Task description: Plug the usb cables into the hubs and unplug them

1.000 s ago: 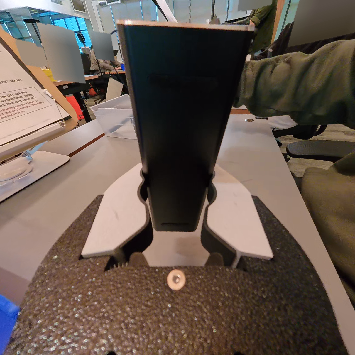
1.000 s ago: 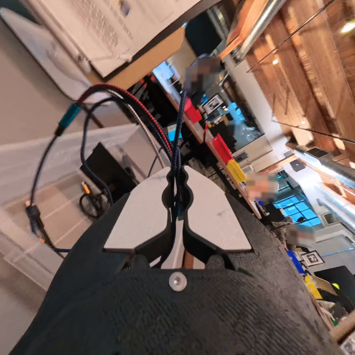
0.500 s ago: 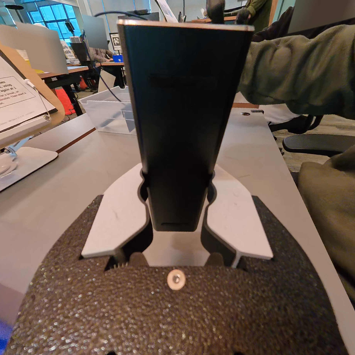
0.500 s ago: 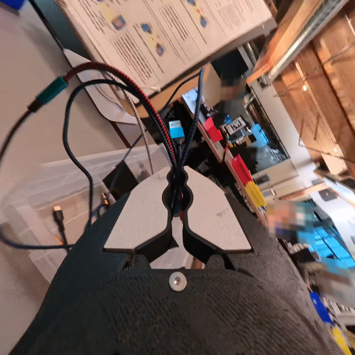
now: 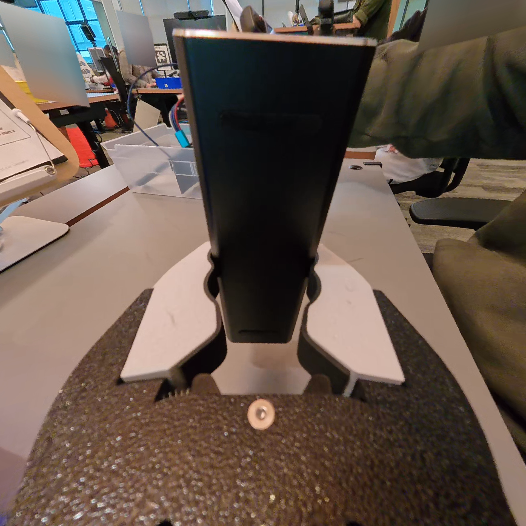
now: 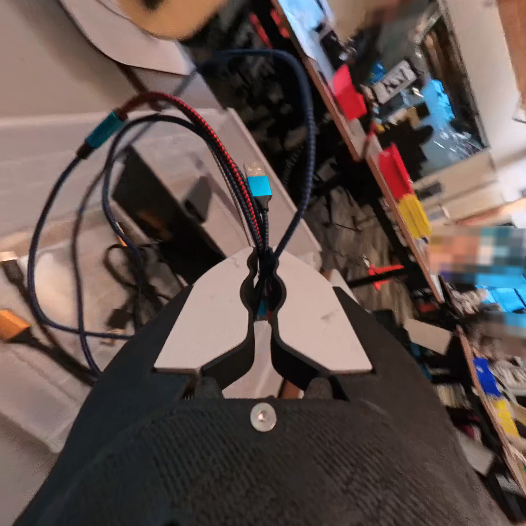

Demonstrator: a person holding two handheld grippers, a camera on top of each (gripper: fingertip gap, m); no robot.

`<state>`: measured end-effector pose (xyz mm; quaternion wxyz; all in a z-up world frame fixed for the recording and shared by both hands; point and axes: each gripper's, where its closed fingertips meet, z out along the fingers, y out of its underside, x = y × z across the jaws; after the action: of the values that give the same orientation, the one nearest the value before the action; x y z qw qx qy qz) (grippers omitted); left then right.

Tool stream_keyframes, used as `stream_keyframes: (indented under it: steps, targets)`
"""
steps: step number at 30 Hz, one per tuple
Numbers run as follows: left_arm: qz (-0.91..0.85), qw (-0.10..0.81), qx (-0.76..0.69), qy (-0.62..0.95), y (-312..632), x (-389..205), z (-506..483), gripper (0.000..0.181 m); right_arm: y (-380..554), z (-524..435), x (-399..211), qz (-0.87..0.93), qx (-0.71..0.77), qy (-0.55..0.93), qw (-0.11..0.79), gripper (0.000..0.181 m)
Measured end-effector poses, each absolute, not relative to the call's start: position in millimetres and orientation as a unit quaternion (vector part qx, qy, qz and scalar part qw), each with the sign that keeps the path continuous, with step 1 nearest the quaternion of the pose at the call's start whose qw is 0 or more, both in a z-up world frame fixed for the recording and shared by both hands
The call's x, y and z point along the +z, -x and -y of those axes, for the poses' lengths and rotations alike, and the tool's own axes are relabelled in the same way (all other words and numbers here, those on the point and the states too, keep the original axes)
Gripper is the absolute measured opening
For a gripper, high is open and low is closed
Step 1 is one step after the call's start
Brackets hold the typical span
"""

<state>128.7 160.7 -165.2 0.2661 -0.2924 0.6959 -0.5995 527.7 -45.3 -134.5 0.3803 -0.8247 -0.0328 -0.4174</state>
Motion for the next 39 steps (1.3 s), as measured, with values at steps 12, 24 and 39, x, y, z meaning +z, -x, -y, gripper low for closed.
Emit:
stream_keyframes:
  steps: [12,24,39]
  targets:
    - [-0.686,0.268,-0.607,0.298,-131.6,-165.1,-161.7,0.059,-514.5,78.5,-174.2,-0.061,-0.321,0.909,0.260,0.039]
    - [-0.703,0.227,-0.621,0.263,-128.7,-167.6,-129.3,0.059,-183.1,-79.0,-104.2,0.124,0.053,0.783,0.608,0.083]
    - [-0.701,0.197,-0.661,0.182,-107.7,-156.5,-105.2,0.059,-86.5,-146.1,-134.8,0.199,0.021,0.801,0.564,0.058]
